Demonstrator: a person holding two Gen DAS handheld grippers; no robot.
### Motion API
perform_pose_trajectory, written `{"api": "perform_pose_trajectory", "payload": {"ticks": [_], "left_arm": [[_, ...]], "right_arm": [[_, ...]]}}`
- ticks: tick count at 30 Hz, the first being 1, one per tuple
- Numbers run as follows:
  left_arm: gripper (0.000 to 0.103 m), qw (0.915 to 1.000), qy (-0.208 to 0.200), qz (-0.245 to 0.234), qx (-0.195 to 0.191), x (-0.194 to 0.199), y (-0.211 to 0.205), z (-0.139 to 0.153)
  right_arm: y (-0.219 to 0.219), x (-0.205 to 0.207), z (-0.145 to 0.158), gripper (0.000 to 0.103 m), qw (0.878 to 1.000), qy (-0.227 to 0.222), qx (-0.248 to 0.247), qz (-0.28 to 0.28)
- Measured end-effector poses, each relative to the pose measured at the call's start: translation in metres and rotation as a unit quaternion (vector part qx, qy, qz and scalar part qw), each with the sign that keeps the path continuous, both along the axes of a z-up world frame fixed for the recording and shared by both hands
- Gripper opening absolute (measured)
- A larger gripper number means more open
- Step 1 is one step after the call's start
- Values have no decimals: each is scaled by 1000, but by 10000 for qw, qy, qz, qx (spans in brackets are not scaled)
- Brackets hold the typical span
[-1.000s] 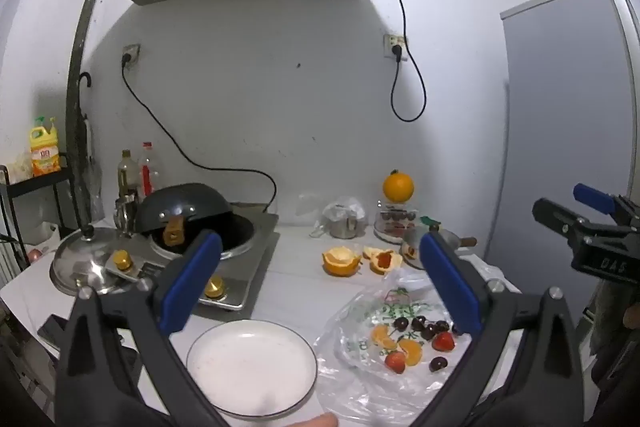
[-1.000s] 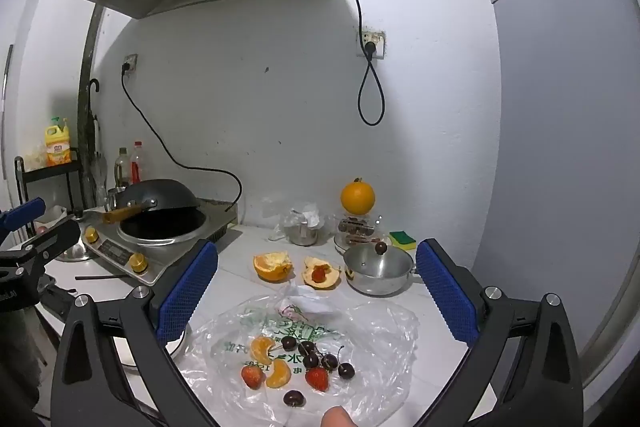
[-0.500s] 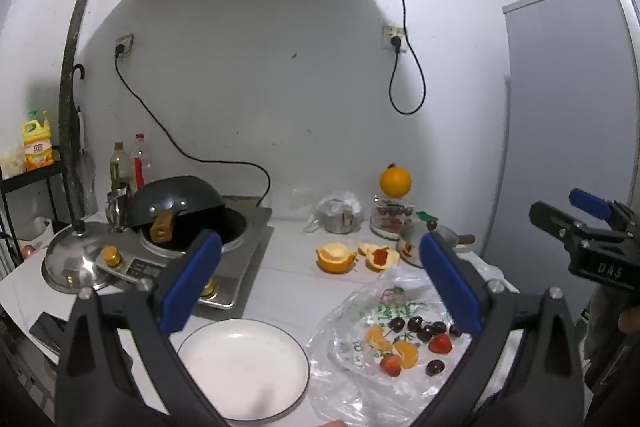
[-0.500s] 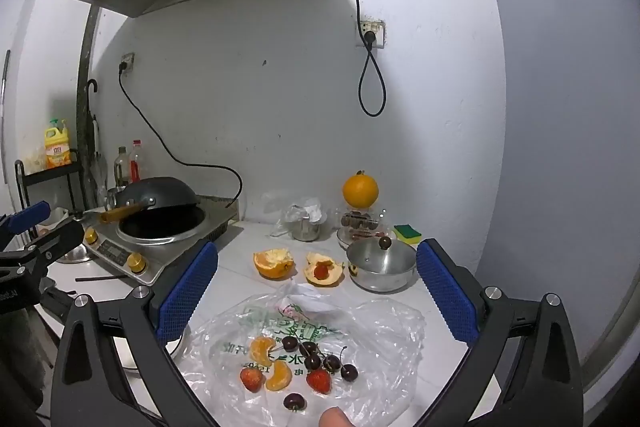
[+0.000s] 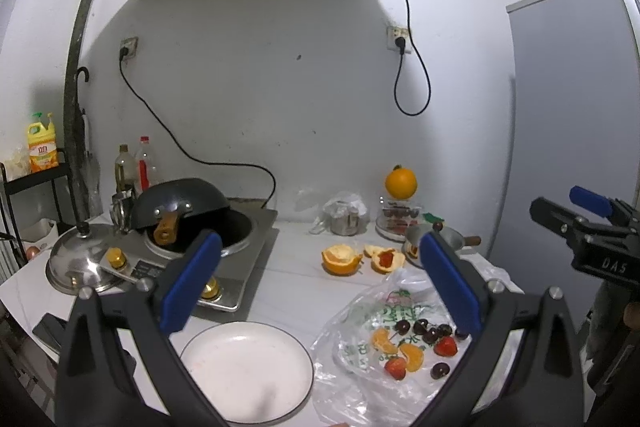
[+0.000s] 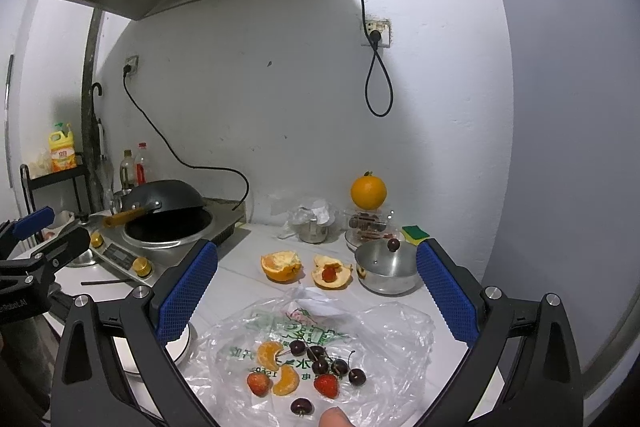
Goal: Organize fruits
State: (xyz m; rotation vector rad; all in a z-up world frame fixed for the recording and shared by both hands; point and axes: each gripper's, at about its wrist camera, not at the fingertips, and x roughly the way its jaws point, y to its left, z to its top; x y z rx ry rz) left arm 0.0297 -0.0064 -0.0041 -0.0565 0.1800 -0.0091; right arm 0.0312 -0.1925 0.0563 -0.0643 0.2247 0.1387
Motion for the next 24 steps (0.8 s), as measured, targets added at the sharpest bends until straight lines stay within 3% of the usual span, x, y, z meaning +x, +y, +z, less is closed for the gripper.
{"api": "perform_pose_trajectory", "payload": {"ticks": [24], "left_arm": [[101, 10000, 11, -56, 31, 5, -10, 5]], "right_arm": [[-9, 7, 0, 101, 10000, 13, 71, 29]]}}
